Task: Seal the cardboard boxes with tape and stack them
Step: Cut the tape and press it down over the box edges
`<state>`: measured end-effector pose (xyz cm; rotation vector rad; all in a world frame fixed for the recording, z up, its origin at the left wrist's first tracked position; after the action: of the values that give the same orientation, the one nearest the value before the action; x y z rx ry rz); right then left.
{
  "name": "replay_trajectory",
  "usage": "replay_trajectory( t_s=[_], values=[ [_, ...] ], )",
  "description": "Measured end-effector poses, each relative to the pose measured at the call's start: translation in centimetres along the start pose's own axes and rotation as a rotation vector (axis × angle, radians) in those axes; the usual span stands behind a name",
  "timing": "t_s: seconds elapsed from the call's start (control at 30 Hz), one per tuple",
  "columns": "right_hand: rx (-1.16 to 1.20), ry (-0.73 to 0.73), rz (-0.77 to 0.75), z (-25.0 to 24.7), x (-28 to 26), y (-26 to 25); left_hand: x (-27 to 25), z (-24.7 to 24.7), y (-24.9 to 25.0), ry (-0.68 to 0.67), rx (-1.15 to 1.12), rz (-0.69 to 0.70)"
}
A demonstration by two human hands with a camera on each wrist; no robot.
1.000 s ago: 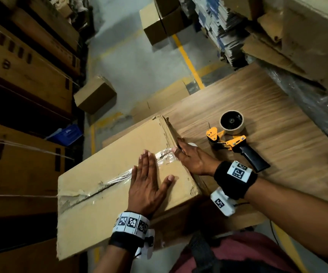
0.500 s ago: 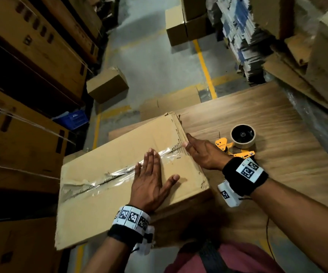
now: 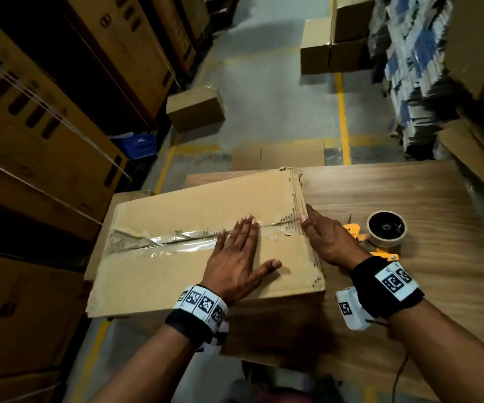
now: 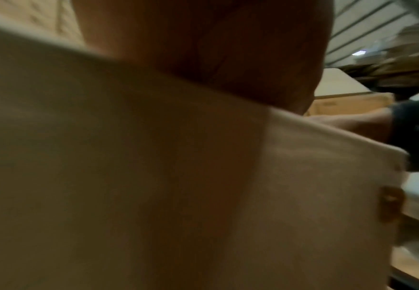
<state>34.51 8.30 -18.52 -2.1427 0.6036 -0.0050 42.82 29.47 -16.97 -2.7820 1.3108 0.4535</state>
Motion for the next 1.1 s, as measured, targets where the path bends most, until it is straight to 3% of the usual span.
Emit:
replay_trajectory(
  t_s=[0.23, 0.33, 0.43, 0.57, 0.73, 0.8, 0.87, 1.03, 1.1],
  values=[
    [-0.152, 0.058, 0.112, -0.4, -1.5, -1.5, -7.5, 0.3, -11.3, 0.048, 0.014, -0.212],
    [-0.273, 0.158, 0.094, -1.3, -2.3, -3.9, -8.3, 0.3, -12.7, 0.038, 0.030, -0.185],
    [-0.312, 0.224, -0.006, 0.0, -3.3, -9.8, -7.6, 0.3, -12.7, 0.068, 0.007, -0.178],
    [-0.325, 0.083, -0.207, 7.3, -2.7, -17.5, -8.4, 0.6, -14.8, 0.060, -0.021, -0.138],
    [-0.384, -0.041, -0.270, 16.2, -1.4, -23.5, -12.5, 0.7, -25.3, 0.220, -0.047, -0.306],
    [-0.402, -0.062, -0.286, 19.0, -1.3, -25.5, -13.6, 1.0, -27.4, 0.282, -0.051, -0.269],
    [-0.443, -0.094, -0.302, 21.6, -1.3, -26.7, -13.6, 1.5, -27.5, 0.250, -0.100, -0.228],
    [-0.544, -0.235, -0.279, 26.3, -2.1, -27.6, -13.7, 1.9, -27.9, 0.405, -0.250, -0.134],
    [-0.608, -0.276, -0.234, 27.3, -2.4, -27.8, -14.3, 1.3, -29.4, 0.529, -0.563, -0.085]
  ],
)
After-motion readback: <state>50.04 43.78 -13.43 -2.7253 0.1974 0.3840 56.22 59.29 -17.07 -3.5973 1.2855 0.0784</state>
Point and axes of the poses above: each hand's wrist, its own x-axis towards the middle knuckle, its own z-axis out of the palm, y = z × x, the point moved 5 cm from there along x, towards the middle knuckle, and after that the axes turned 5 degrees about y, right-handed, at the moved point
